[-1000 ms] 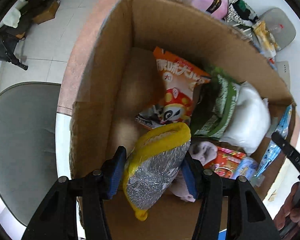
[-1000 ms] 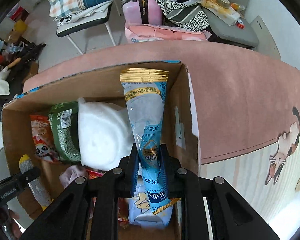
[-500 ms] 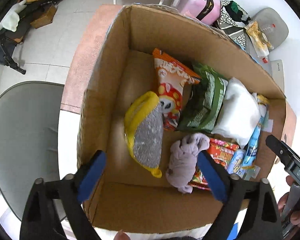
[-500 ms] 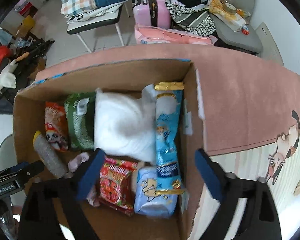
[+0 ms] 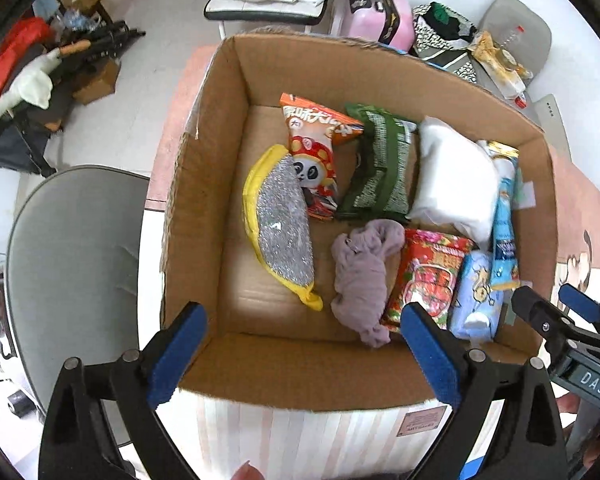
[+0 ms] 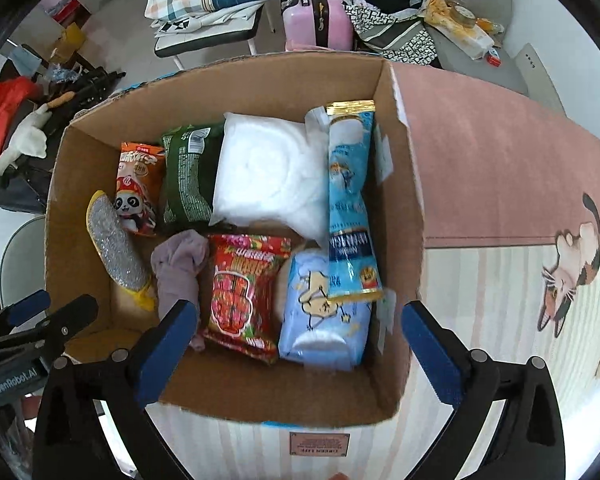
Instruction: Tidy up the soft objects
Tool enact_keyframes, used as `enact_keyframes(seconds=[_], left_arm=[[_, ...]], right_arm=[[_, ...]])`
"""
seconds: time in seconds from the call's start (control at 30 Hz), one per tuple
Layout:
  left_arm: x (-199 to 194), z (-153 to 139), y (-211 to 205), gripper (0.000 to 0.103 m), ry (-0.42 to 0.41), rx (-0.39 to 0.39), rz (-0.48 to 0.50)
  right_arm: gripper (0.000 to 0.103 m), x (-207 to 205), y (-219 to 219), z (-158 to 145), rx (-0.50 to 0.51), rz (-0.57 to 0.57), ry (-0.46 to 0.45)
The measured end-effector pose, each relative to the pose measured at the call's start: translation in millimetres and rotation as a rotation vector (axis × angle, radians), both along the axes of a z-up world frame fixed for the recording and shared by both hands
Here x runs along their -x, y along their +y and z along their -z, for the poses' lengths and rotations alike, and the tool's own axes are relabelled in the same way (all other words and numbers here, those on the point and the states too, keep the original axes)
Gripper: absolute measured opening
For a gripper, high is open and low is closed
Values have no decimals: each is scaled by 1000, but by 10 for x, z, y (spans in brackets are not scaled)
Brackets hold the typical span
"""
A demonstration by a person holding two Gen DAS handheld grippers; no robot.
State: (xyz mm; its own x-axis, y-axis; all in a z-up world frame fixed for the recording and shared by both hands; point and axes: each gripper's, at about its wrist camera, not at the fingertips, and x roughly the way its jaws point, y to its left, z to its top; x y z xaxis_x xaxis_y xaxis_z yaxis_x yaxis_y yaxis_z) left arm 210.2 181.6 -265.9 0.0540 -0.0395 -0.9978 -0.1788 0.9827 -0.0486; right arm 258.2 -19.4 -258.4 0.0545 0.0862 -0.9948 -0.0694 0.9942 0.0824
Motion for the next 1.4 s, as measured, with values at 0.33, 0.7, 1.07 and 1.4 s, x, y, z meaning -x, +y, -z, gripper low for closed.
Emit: enact_keyframes(seconds=[0.33, 0.7, 1.07, 1.4], left_arm=[[112, -447, -251, 99, -99, -34, 26], [674, -1612, -538, 99, -305, -88, 65], [1204, -2479, -626, 99, -459, -113, 57], [1515, -2776, -663, 99, -523, -151, 21]], right_arm=[[103, 209, -109, -430, 3, 13, -73], [103, 869, -379, -1619, -57, 29, -264], [103, 1547, -548, -2659, -57, 30, -441], [103, 1965, -541, -3185, -49, -14, -526]])
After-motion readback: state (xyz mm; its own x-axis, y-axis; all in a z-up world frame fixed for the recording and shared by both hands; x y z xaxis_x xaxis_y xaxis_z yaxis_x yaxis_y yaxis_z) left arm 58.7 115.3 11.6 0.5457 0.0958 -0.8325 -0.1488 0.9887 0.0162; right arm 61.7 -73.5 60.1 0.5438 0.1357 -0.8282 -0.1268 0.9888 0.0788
